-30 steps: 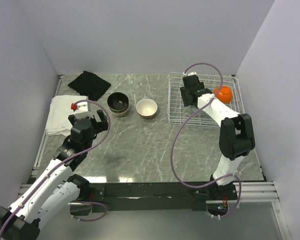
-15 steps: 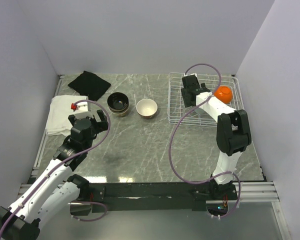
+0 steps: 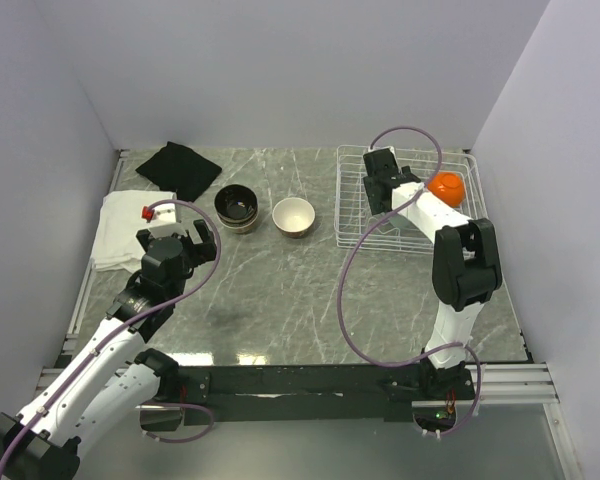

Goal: Unload the bowls from the dish rack

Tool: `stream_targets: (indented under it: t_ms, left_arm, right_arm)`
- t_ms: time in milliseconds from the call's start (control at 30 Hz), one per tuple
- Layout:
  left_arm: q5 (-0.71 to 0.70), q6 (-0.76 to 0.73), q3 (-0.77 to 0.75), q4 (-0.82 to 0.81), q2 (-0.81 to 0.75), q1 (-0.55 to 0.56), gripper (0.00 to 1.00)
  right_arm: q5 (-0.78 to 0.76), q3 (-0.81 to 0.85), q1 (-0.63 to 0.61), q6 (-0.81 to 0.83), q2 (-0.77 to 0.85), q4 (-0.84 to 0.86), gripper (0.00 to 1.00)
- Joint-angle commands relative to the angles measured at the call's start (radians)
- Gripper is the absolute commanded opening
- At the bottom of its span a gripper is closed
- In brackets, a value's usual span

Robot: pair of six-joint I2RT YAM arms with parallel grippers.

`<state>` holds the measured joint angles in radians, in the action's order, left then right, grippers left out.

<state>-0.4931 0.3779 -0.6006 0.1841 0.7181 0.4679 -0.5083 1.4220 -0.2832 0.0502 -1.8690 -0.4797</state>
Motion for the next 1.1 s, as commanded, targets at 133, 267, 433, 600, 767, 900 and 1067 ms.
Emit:
stream_targets:
  t_ms: [133, 267, 433, 600, 767, 900, 1067]
  left_arm:
    - [0.019, -0.017, -0.014, -0.025, 0.009, -0.005, 0.99]
    - [0.028, -0.011, -0.018, -0.02, 0.014, -0.005, 0.99]
    - [0.033, -0.007, -0.022, -0.017, 0.021, -0.005, 0.99]
    - [0.045, 0.004, -0.027, -0.012, 0.03, -0.005, 0.99]
    - [0.086, 0.018, -0.04, -0.014, 0.043, -0.005, 1.0]
    - [0.157, 0.035, -0.067, -0.02, 0.07, -0.003, 0.99]
    - [0.224, 0.058, -0.135, -0.049, 0.156, 0.003, 0.99]
  right_arm:
    - [0.028, 0.071, -0.002, -0.007, 0.063, -0.068, 0.54]
    - [0.03, 0.083, 0.007, 0.005, 0.099, -0.079, 0.52]
    - [0.06, 0.08, 0.027, 0.007, 0.139, -0.079, 0.49]
    - [0.074, 0.065, 0.041, 0.002, 0.172, -0.073, 0.49]
    - [0.079, 0.071, 0.061, 0.0, 0.211, -0.076, 0.48]
    - [0.102, 0.1, 0.062, -0.001, 0.249, -0.097, 0.48]
    - [0.169, 0.149, 0.062, -0.024, 0.283, -0.135, 0.48]
